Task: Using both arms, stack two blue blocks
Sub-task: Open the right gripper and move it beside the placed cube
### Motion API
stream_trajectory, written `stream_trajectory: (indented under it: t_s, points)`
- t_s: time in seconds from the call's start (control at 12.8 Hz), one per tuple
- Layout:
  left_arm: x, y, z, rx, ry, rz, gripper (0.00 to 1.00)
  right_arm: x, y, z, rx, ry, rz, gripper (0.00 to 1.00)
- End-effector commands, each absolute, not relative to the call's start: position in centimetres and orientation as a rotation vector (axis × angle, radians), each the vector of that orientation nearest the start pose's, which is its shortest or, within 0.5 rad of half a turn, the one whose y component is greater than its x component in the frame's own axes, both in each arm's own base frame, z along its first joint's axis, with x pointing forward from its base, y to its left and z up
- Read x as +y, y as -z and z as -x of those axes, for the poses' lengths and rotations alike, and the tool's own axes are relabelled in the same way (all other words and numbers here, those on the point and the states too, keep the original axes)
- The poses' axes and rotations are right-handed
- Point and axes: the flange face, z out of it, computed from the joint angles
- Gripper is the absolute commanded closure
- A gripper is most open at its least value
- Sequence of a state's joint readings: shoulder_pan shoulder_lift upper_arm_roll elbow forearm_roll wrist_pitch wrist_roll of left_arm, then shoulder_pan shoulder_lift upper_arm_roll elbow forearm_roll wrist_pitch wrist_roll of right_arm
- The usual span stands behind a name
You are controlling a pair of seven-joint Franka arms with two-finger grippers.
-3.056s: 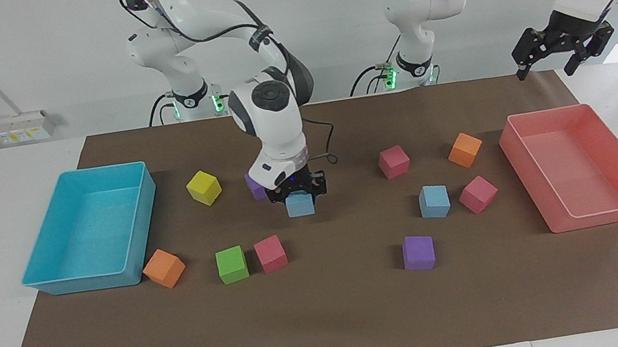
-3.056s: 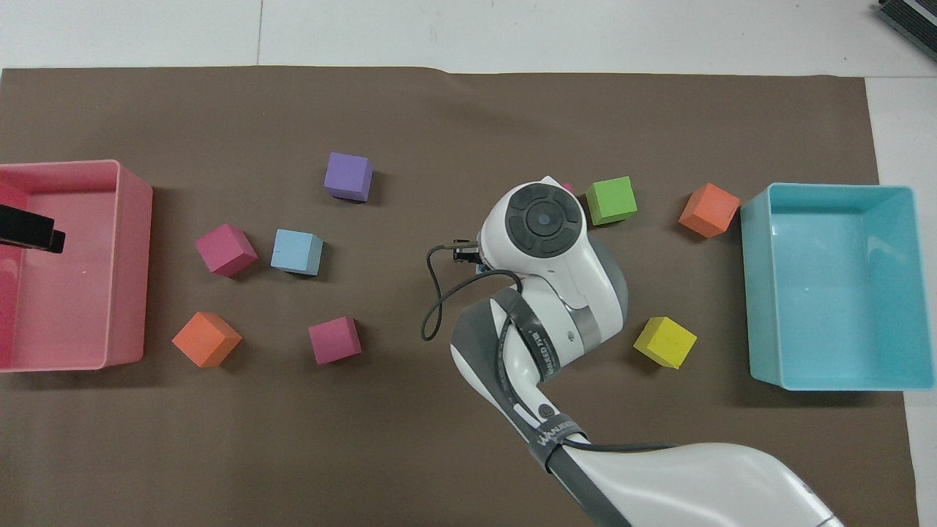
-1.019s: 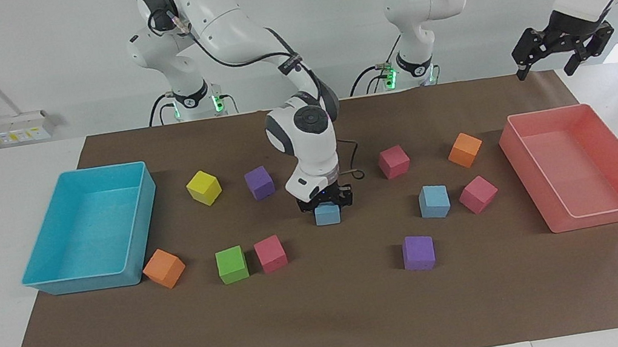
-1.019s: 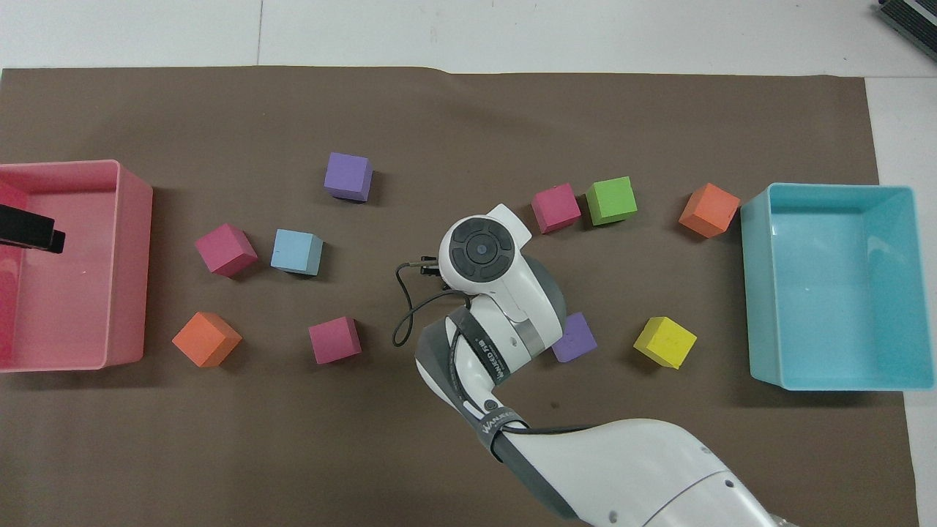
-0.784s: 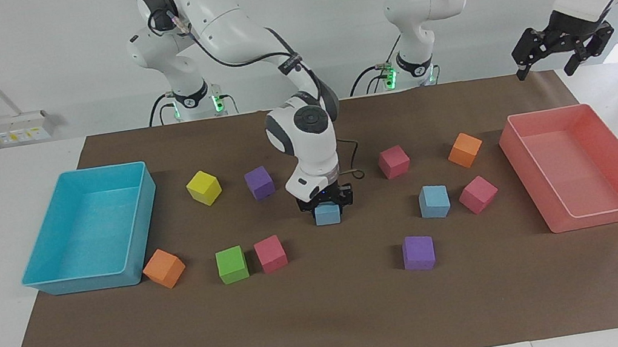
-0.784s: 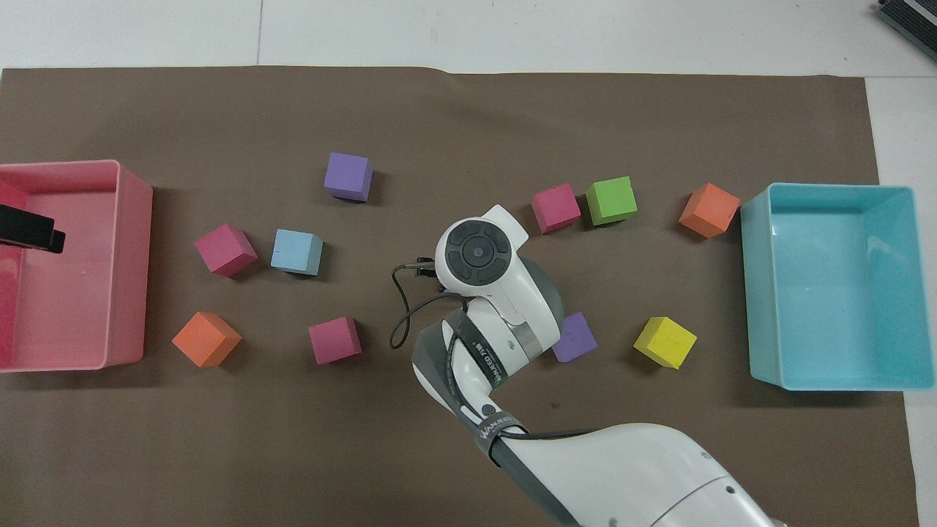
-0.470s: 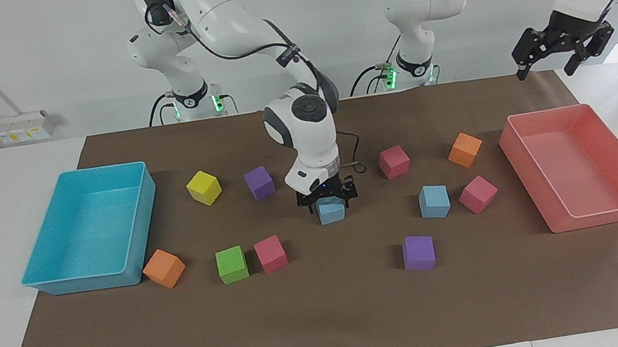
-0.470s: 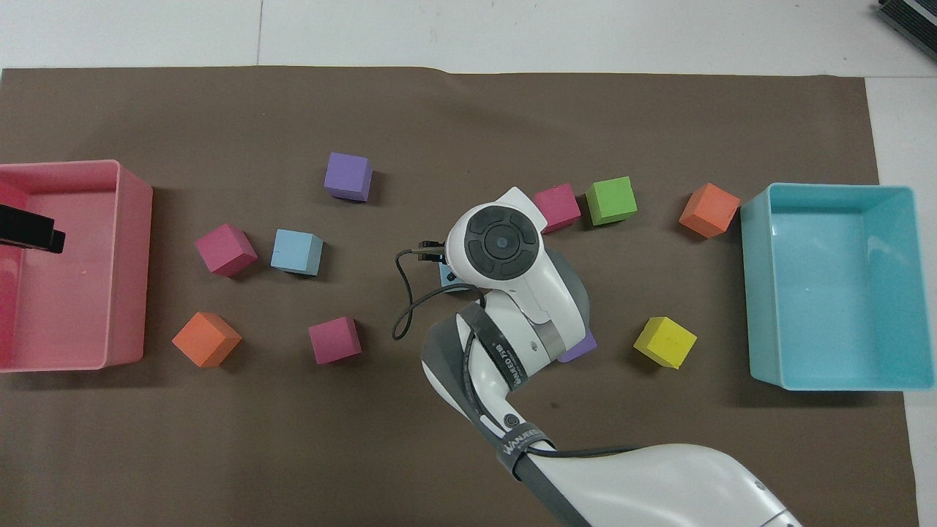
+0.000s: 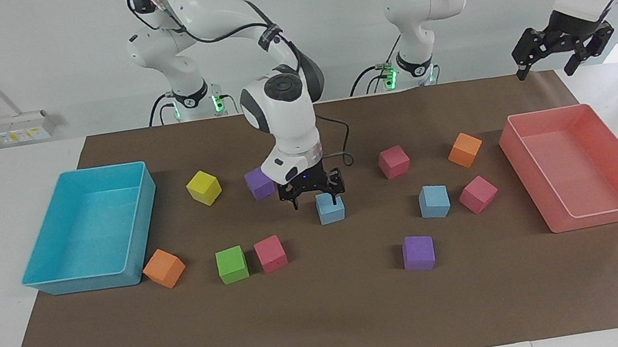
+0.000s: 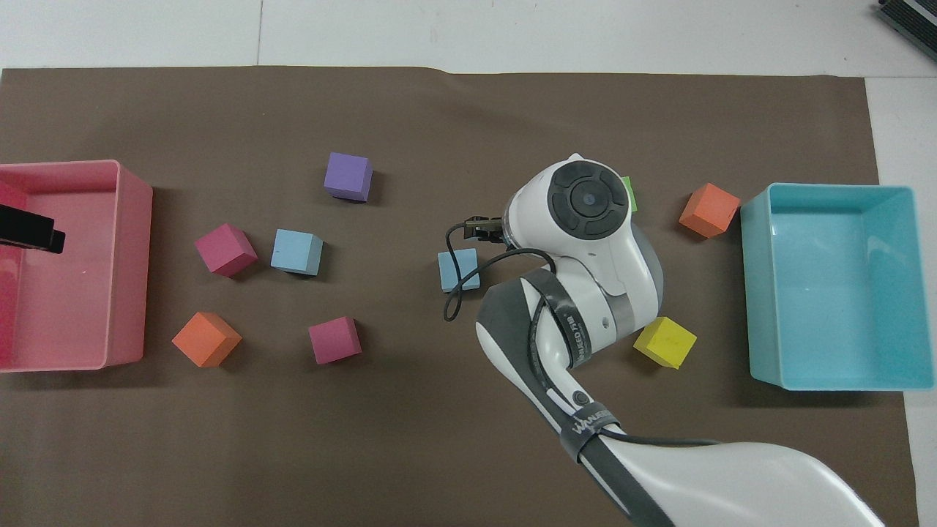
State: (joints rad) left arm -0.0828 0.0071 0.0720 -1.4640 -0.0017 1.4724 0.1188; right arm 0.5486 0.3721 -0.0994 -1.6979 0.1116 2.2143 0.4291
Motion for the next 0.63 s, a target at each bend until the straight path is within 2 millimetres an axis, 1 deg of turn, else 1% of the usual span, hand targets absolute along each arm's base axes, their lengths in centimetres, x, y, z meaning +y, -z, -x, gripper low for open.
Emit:
stream_trajectory:
  t_s: [0.0, 0.08, 0.16, 0.24, 0.39, 0.47, 0.55]
  points:
    - [-0.2, -66.6, -54.1, 0.189, -0.011, 3.123, 0.0, 27.2, -38.5, -59.9, -0.042, 0.065, 2.888, 0.0]
    - [-0.2, -66.6, -54.1, 0.191, -0.008, 3.121, 0.0, 26.2, -37.9, -60.1, -0.073, 0.035, 2.813, 0.0]
    - [-0.1, -66.6, -54.1, 0.189, -0.008, 3.121, 0.0, 25.3, -37.8, -60.4, -0.115, 0.041, 2.777, 0.0]
    - [-0.2, -66.6, -54.1, 0.189, -0.011, 3.123, 0.0, 24.5, -37.9, -60.8, -0.13, 0.052, 2.765, 0.0]
    - [-0.2, -66.6, -54.1, 0.189, -0.008, 3.123, 0.0, 23.6, -37.5, -61.2, -0.175, 0.056, 2.742, 0.0]
    - [-0.2, -66.6, -54.1, 0.189, -0.011, 3.123, 0.0, 23.7, -37.4, -61.1, -0.148, 0.04, 2.694, 0.08]
    - [-0.2, -66.6, -54.1, 0.189, -0.011, 3.123, 0.0, 23.6, -37.3, -61.1, -0.159, 0.04, 2.67, 0.25]
